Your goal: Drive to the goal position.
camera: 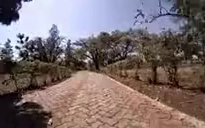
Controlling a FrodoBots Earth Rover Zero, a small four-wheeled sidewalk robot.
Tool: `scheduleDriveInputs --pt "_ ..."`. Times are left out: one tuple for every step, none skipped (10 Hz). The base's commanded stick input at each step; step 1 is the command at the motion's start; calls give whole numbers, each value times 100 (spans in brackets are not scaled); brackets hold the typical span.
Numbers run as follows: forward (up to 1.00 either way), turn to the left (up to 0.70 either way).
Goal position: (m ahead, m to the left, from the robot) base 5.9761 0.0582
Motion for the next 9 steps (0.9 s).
scheduleDriveInputs --pt "100 0" --pt "100 0" --pt "100 0" --pt "100 0" --pt "100 0" --pt "100 0" --pt "100 0" --pt "100 0" --pt "100 0"
